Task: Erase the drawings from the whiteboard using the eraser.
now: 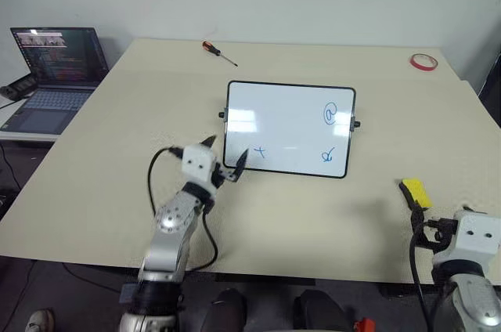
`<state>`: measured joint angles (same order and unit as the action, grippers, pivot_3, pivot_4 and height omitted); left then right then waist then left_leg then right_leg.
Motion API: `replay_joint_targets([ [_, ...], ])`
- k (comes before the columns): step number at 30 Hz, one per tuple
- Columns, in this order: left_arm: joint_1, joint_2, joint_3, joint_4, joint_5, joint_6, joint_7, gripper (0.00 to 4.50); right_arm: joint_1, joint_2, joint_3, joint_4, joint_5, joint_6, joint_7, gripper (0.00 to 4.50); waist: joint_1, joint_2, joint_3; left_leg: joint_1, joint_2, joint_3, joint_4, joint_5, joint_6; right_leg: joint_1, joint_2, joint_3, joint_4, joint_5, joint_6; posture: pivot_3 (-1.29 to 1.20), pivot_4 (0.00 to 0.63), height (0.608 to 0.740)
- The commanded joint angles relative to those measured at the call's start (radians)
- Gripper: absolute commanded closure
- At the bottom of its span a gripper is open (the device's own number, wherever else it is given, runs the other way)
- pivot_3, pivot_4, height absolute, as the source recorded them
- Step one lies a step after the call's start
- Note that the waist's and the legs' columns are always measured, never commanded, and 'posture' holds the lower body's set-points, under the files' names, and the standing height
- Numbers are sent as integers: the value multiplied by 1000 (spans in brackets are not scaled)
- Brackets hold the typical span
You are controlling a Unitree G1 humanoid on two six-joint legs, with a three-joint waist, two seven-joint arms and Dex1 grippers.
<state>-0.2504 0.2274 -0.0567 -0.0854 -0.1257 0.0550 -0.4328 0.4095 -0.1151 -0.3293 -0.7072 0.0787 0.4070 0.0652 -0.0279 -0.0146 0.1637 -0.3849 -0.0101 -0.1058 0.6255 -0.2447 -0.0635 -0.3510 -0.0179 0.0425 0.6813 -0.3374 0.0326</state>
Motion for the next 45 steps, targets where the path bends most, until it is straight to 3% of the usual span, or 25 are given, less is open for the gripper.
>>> replay_joint_targets([
  [1, -114, 31, -56, 18, -67, 42, -164, 0, -71, -41, -11, -43, 51, 86, 23, 35, -4, 0, 0, 0, 0, 0, 0, 0, 0, -1, 0, 0, 0, 0, 0, 0, 150, 740],
  [9, -276, 87, -169, 167, -133, -5, -532, 0, -182, -101, -30, 45, 114, 168, 59, 35, -4, 0, 0, -1, 0, 1, 0, 0, 0, -1, 5, -1, 0, 0, 0, 0, 150, 740],
  [17, -364, 29, -260, 360, -123, -74, -740, 0, -235, -125, -60, 167, 140, 157, 70, 35, -3, 0, 1, -1, -1, 1, 1, 0, 0, -1, 5, -1, 0, 0, 0, 0, 150, 740],
  [28, -418, -66, -290, 490, -70, -168, -784, 0, -228, -131, -71, 242, 147, 127, 66, 35, -5, 0, 1, -2, -1, 1, 1, 0, 1, -1, 5, 0, 1, 0, 0, 0, 150, 740],
  [45, -400, -56, -287, 455, -61, -144, -792, 0, -281, -138, -67, 307, 152, 106, 69, 35, -4, 0, 0, -2, -1, 1, 1, 0, 1, -1, 5, 0, 1, 0, 0, 0, 150, 740],
])
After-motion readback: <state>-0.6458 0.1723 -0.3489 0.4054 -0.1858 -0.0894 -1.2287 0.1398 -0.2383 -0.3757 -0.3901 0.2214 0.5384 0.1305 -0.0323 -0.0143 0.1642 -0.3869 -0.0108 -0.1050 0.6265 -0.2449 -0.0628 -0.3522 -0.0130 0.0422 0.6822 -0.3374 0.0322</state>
